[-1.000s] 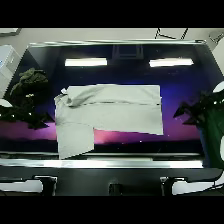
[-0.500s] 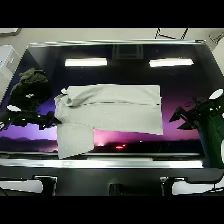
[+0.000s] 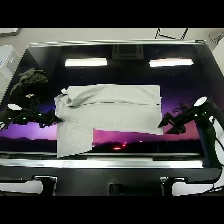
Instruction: Fold the clothes and pants, and hang the long-sleeved shirts on hangers.
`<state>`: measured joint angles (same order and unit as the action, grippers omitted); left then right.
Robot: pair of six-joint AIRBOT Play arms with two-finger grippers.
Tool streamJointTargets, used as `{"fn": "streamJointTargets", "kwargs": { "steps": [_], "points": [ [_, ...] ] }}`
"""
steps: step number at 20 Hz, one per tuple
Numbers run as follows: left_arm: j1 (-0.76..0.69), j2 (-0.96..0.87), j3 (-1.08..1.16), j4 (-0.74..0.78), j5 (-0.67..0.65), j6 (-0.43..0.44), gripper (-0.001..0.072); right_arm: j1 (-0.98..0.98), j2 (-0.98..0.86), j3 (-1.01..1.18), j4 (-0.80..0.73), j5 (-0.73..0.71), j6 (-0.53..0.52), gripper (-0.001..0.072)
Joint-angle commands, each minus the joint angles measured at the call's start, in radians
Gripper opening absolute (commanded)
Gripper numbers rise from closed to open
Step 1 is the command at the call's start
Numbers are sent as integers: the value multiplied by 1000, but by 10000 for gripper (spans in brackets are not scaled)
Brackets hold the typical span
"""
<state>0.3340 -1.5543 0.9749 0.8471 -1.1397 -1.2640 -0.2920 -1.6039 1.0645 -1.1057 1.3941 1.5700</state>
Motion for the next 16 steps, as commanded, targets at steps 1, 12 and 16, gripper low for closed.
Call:
{"fn": "streamJointTargets", "kwargs": {
  "steps": [1, 12, 16],
  "points": [
    [-1, 13, 1, -3, -19, 0, 24, 48, -7, -75, 46, -67, -19, 481],
    [10, 385, 585, -10, 3, 18, 24, 76, 280, 619, 10, -140, -148, 39],
    [7, 601, 952, -10, 142, 42, 25, 76, 518, 933, -166, -349, -143, 39]
  ]
}}
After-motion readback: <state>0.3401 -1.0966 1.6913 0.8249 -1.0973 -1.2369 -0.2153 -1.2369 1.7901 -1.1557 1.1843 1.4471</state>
